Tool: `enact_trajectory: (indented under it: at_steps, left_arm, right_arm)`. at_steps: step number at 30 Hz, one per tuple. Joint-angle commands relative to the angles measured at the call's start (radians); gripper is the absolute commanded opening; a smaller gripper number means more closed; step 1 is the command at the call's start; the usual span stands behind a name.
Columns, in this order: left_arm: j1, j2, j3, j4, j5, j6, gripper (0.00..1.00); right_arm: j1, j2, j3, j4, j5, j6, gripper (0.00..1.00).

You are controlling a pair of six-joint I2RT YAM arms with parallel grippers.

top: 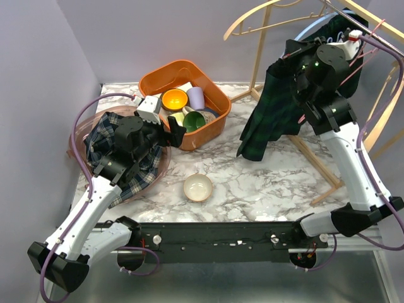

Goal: Remove the skirt from the hanger

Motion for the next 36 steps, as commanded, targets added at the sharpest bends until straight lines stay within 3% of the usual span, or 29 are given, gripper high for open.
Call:
enact_trajectory:
  at_steps: [1, 9, 13, 25, 32, 36]
  left_arm:
    - [-0.004, 0.000, -0.005, 0.031, 0.021, 0.016, 0.97]
    - [-0.004, -0.009, 0.014, 0.057, 0.107, 0.036, 0.97]
    - [-0.004, -0.009, 0.040, 0.061, 0.168, 0.062, 0.97]
    - [-0.004, 0.034, 0.163, 0.100, 0.265, 0.009, 0.97]
    - [-0.018, 0.030, 0.169, 0.210, 0.346, -0.017, 0.98]
    - [-0.121, 0.034, 0.190, 0.253, 0.342, 0.005, 0.99]
  right_arm:
    - [0.005, -0.131, -0.043, 0.099, -0.116, -0.035, 0.01]
    - [0.005, -0.193, -0.048, 0.093, -0.245, -0.133, 0.01]
    - [0.003, -0.213, -0.033, 0.004, -0.285, -0.106, 0.01]
    - [0.005, -0.270, -0.092, -0.056, -0.335, -0.087, 0.01]
    - [0.005, -0.342, -0.218, -0.011, -0.455, 0.063, 0.01]
    - [0.003, -0.400, -0.312, 0.070, -0.492, 0.175, 0.01]
